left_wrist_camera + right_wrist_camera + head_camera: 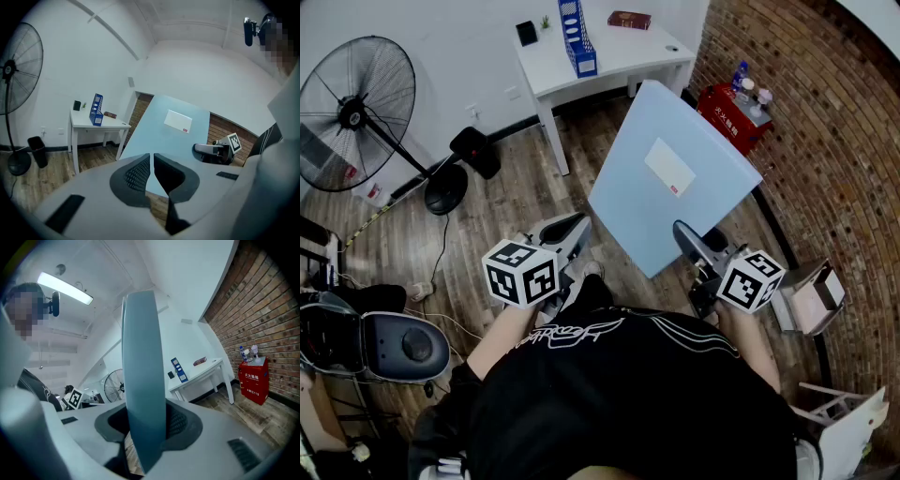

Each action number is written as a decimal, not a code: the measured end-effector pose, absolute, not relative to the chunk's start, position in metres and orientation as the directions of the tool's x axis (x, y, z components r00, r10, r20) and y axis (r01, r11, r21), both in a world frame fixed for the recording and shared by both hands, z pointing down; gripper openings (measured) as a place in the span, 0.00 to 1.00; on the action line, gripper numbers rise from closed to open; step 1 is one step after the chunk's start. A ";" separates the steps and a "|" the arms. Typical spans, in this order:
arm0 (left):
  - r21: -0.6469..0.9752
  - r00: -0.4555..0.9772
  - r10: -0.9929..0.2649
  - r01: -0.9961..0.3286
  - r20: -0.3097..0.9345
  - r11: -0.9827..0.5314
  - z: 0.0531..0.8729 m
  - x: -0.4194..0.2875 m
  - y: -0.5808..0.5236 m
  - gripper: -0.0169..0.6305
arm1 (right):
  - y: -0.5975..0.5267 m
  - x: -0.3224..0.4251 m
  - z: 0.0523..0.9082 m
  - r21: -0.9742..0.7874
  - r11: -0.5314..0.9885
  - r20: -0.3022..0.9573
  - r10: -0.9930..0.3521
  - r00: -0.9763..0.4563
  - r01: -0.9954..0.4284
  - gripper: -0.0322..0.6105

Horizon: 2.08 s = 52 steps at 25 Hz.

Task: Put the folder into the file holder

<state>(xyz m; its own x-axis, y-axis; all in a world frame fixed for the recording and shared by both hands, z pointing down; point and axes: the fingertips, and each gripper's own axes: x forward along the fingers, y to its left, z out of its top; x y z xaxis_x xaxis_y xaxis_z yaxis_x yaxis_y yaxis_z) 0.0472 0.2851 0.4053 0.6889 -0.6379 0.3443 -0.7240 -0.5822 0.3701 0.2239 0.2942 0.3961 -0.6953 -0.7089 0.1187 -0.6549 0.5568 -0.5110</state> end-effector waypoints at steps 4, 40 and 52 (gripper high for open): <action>0.376 0.704 -0.621 -0.710 0.345 -0.596 0.407 0.052 0.271 0.10 | 0.284 0.228 0.394 -0.512 0.545 0.118 -0.721 -0.682 -0.664 0.30; 0.465 0.720 -0.624 -0.684 0.304 -0.562 0.432 -0.045 -0.085 0.10 | -0.066 0.138 0.377 -0.472 0.481 0.176 -0.770 -0.614 -0.739 0.30; 0.426 0.694 -0.661 -0.709 0.285 -0.561 0.421 -0.078 -0.137 0.10 | -0.146 0.116 0.350 -0.422 0.458 0.113 -0.829 -0.547 -0.782 0.30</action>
